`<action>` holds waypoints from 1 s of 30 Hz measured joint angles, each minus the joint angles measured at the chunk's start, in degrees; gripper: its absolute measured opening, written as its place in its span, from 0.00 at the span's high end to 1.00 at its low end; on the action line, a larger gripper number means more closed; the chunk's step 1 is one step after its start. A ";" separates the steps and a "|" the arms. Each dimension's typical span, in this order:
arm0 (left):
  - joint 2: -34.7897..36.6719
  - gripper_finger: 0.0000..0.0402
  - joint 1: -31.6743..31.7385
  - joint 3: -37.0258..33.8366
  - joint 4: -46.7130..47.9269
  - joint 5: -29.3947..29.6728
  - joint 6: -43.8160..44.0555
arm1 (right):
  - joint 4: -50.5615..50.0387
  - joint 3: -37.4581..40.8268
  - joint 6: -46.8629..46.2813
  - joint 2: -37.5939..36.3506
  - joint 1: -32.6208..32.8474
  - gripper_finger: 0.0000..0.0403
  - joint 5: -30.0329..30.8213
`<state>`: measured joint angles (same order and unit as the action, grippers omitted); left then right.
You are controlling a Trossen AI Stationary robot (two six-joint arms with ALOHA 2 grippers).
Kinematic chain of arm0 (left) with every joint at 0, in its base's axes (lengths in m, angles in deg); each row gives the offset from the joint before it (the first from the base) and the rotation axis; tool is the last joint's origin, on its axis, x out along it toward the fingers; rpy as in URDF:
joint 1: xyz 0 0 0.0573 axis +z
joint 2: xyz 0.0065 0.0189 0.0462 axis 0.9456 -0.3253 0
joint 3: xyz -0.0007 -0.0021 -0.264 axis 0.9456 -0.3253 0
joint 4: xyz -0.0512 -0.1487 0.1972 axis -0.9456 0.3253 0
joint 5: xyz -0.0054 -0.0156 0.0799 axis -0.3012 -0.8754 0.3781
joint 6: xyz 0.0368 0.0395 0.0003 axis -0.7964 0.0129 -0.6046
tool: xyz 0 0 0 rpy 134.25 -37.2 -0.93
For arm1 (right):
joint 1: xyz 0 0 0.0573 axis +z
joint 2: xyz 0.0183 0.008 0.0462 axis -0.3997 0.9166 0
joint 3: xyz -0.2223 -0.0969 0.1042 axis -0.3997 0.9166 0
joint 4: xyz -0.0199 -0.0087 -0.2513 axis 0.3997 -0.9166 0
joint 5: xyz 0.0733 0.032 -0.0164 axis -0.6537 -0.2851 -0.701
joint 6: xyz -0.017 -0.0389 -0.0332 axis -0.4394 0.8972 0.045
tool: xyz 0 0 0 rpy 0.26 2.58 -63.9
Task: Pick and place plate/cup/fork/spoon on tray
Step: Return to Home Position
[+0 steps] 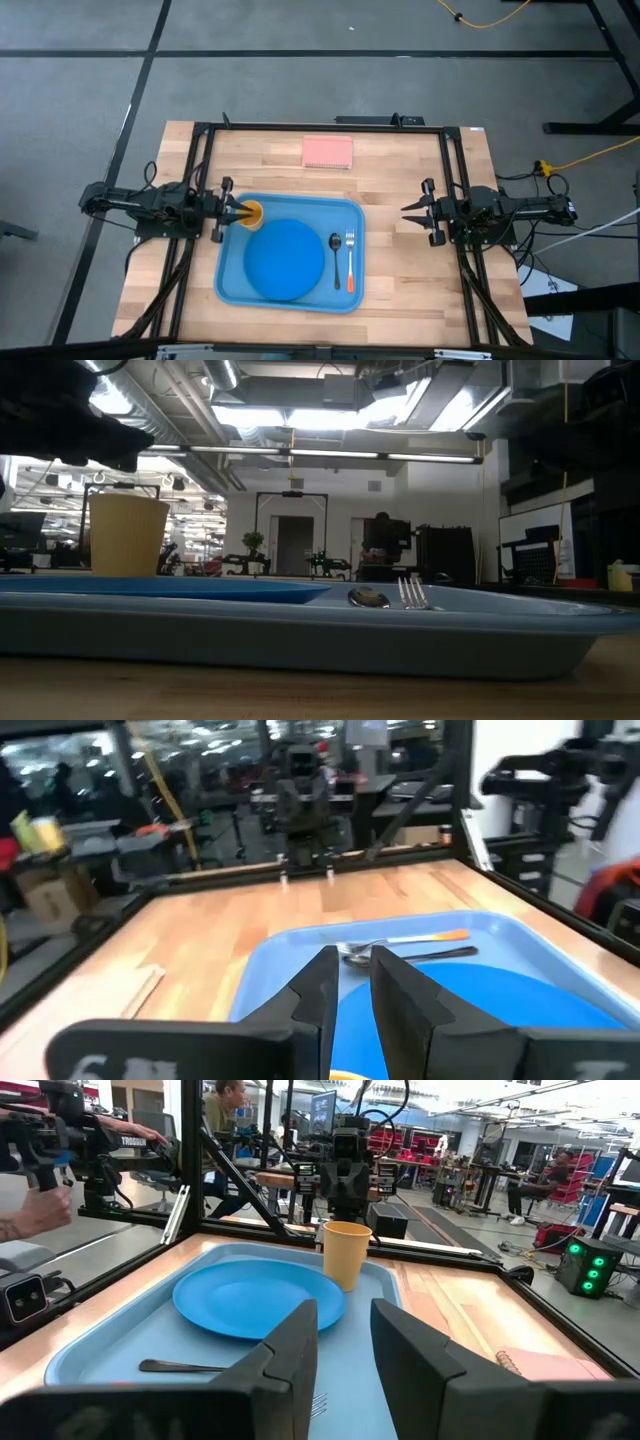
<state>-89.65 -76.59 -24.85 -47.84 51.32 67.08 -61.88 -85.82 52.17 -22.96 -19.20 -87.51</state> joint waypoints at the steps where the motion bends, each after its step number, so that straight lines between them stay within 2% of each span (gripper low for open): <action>1: 0.02 0.86 0.02 0.00 0.06 -0.77 -0.89 | 0.02 0.00 0.00 0.00 0.00 0.75 0.00; 6: 0.00 0.86 0.38 0.02 0.15 -1.84 -4.08 | 0.02 0.00 0.00 0.00 0.01 0.75 0.00; 14: 0.00 0.86 2.81 0.02 0.19 -1.38 -4.04 | 0.02 0.00 0.00 0.00 0.00 0.75 0.00; 30: -0.22 0.86 2.90 0.00 0.01 0.08 -4.01 | 0.02 0.00 0.00 -0.02 0.00 0.75 0.00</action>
